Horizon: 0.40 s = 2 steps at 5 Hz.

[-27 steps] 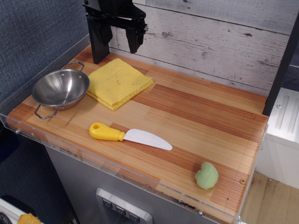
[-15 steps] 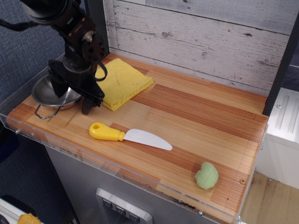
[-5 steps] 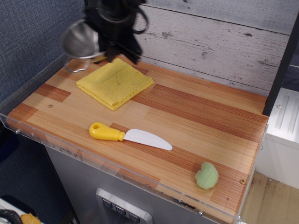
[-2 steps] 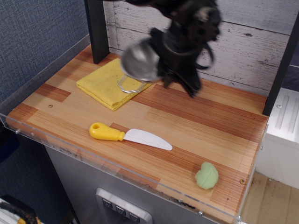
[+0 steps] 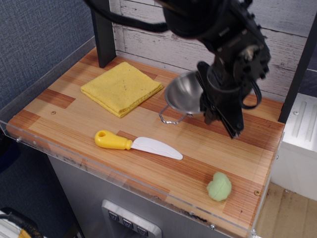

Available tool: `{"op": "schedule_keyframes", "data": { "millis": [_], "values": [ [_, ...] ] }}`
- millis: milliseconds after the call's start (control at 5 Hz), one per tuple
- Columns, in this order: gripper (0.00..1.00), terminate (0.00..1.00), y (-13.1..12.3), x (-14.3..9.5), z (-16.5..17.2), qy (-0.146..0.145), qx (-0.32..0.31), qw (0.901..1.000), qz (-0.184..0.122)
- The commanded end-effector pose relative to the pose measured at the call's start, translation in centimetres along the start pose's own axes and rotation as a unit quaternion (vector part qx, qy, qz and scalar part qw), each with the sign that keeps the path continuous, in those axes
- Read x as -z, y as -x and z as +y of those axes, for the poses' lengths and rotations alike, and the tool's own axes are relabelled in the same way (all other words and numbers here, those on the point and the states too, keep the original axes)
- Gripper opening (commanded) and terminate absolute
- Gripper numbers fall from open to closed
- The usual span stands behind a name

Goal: Move the silver bowl to just above and to the right of the knife.

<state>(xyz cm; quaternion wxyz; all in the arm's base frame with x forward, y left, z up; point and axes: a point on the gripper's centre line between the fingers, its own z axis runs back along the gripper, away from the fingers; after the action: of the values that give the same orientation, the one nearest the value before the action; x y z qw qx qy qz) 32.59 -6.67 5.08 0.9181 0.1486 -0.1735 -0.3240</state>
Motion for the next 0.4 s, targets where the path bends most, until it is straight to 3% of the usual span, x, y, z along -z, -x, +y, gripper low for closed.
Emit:
{"op": "schedule_keyframes", "data": {
  "millis": [0, 200],
  "values": [
    [0.0, 0.0, -0.1, 1.1, -1.7, 0.008, 0.057, 0.9982, -0.014],
    [0.0, 0.0, -0.3, 1.2, -2.8, 0.019, 0.063, 0.9977, -0.017]
  ]
}}
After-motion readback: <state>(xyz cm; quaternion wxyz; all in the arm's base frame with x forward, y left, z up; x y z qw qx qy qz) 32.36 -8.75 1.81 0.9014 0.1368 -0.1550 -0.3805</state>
